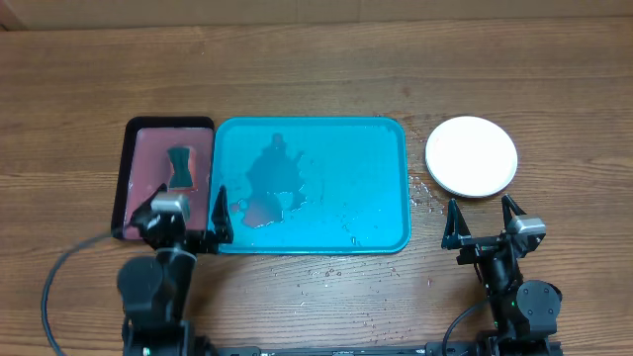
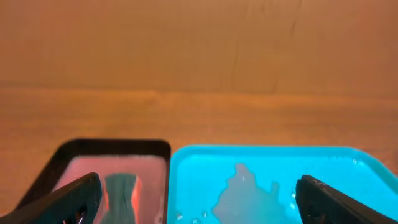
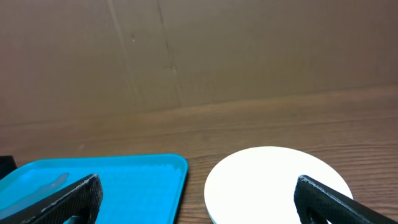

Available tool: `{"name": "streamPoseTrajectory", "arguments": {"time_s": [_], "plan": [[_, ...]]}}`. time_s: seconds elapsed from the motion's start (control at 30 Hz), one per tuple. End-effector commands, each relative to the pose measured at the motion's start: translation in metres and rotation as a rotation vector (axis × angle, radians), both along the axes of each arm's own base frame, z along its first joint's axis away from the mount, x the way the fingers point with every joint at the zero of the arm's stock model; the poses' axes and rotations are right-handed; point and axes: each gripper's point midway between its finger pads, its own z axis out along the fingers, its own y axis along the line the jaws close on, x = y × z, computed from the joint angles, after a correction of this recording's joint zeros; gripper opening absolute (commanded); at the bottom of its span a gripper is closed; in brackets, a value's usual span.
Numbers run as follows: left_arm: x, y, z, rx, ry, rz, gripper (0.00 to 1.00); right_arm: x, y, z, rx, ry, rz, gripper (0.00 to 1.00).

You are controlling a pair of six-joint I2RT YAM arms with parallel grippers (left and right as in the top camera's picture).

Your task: Clean dirty plates on tray and stack at the side

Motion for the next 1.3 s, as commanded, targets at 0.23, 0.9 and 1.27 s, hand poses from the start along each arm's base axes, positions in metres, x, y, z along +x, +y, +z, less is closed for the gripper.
{"name": "streamPoseTrajectory", "arguments": {"time_s": [0.23,0.9,1.27], "plan": [[-0.02,-0.004,0.008,0.065,-0.259,-0.011,1.0,0.0,-0.001,-0.002,0.0,-0.003,-0.002,1.0],[-0.02,-0.002,-0.045,0.11,-0.067,-0.009,1.0,0.0,-0.001,-0.002,0.0,-0.003,-0.002,1.0],[-0.02,-0.002,-0.045,0.109,-0.067,-0.01,1.0,0.0,-0.001,-0.002,0.0,-0.003,-0.002,1.0]]}}
